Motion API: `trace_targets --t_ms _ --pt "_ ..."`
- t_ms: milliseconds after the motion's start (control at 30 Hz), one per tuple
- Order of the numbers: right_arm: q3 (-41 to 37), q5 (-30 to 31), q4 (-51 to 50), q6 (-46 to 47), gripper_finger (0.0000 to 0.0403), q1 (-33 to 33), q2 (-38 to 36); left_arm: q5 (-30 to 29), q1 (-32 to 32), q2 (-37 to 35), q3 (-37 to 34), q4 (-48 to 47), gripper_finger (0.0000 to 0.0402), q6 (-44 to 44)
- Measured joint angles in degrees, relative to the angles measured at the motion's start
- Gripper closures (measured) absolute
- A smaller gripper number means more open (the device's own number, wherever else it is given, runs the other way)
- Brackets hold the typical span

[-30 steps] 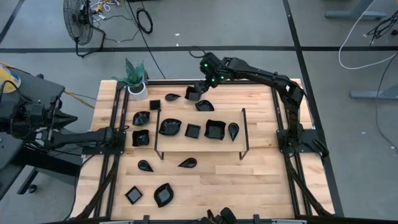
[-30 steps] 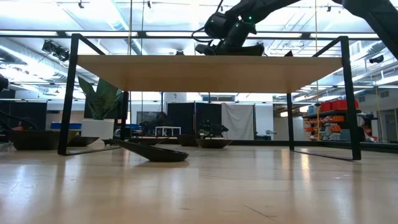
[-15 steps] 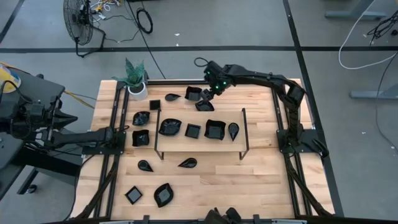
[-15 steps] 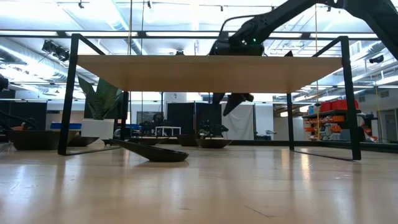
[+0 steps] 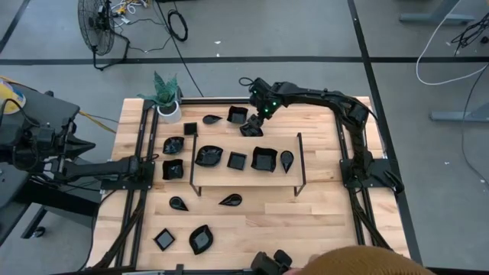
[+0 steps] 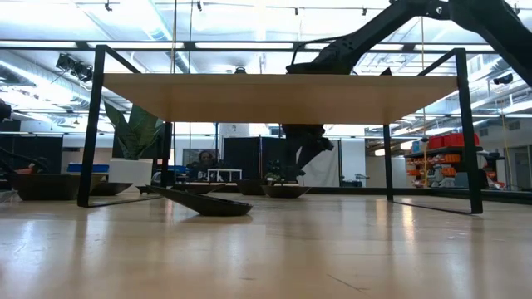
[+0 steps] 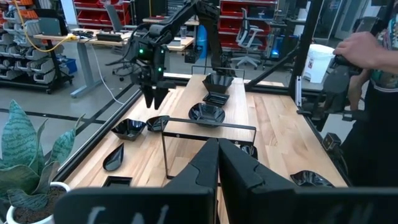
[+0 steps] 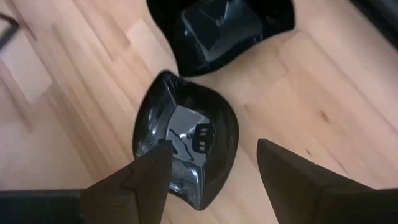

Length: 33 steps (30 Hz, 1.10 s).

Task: Pick & Place Mini shaped plates
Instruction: Stack the leaf shaped plate on top of the leaf shaped plate on the shelf

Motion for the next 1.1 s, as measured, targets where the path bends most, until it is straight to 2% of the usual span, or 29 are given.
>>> trace_targets --t_ms 633,1100 --pt "-0.2 -2.6 -0.2 -1.6 0.0167 -1.5 4.7 0.0 0.0 0.0 0.0 0.0 0.0383 0.0" --pt "-0.2 -1.2 0.1 -1.6 0.0173 -0.5 6.3 0.0 0.0 0.0 0.0 0.0 0.0383 0.0"
